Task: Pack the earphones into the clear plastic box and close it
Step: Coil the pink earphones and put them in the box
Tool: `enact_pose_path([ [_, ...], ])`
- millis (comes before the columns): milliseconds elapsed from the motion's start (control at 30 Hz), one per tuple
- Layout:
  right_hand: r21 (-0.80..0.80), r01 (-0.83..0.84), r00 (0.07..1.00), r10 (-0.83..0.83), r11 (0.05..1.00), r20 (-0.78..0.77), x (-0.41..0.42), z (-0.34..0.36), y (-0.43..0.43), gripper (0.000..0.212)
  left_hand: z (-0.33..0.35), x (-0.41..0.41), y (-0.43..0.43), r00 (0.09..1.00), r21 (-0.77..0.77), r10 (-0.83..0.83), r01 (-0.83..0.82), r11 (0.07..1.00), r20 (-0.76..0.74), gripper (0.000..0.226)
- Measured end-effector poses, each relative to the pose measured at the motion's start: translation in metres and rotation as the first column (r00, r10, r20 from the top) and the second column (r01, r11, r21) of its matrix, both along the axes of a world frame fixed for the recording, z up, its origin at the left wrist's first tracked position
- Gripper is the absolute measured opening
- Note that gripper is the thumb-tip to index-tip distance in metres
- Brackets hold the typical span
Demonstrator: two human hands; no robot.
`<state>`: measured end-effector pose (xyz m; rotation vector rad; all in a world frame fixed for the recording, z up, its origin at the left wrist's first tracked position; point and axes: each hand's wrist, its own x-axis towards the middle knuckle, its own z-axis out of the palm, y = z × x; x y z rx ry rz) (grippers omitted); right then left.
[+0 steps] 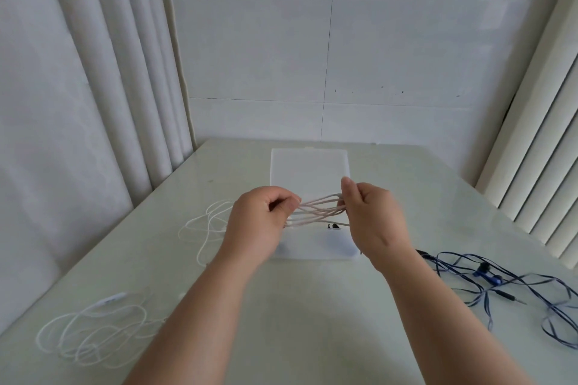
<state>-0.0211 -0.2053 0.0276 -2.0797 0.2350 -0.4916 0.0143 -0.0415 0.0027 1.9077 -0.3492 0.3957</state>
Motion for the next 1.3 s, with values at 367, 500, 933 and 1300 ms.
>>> enact_pose_path([
  [367, -0.018, 0.052, 0.997, -0.051, 0.998, 0.051, 0.002, -0.001, 0.002, 0.046, -0.004, -0.012, -0.010, 0.928, 0.387, -0.085, -0.066, 0.920, 0.362, 0.117],
  [500, -0.027, 0.053, 0.996, -0.051, 0.998, 0.072, 0.003, -0.003, 0.001, 0.046, -0.001, -0.012, -0.005, 0.894, 0.367, -0.090, -0.086, 0.926, 0.438, 0.108],
  [933, 0.250, -0.141, 0.990, 0.137, 0.958, 0.032, 0.001, -0.001, 0.001, 0.040, 0.001, -0.008, -0.005, 0.939, 0.663, -0.146, -0.106, 0.742, 0.313, 0.019],
  [1300, -0.123, -0.154, 0.988, 0.152, 0.980, -0.026, 0.000, -0.001, -0.006, 0.031, 0.005, -0.008, 0.003, 0.958, 0.667, -0.171, -0.026, 0.744, 0.228, 0.025],
])
